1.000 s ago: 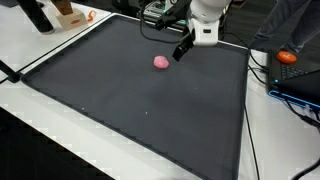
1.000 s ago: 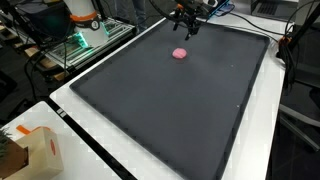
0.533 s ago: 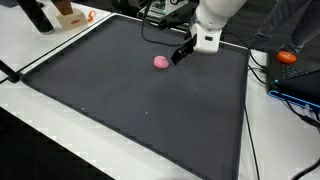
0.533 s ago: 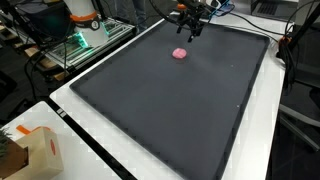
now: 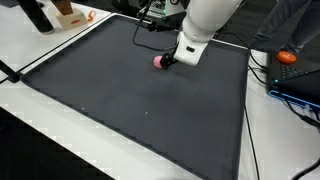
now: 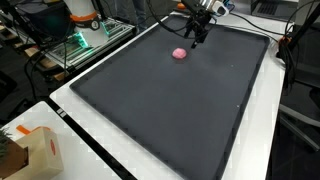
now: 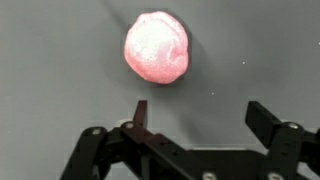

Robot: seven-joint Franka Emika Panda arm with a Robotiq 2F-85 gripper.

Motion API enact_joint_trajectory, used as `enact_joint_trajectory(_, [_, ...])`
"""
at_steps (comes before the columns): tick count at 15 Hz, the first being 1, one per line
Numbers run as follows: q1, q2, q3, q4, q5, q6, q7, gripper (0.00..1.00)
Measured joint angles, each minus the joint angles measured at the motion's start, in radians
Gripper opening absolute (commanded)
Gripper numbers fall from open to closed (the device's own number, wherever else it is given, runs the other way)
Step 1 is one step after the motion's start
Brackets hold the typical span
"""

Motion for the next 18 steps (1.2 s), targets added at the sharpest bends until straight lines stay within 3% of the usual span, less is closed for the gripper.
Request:
enact_joint_trajectory(7, [-0.07, 0.042, -0.074, 0.097, 0.105, 0.04, 0.151, 1.0])
enact_joint_trajectory(18, [-0.142, 0.01, -0.169, 0.074, 0.252, 0.075, 0.491, 1.0])
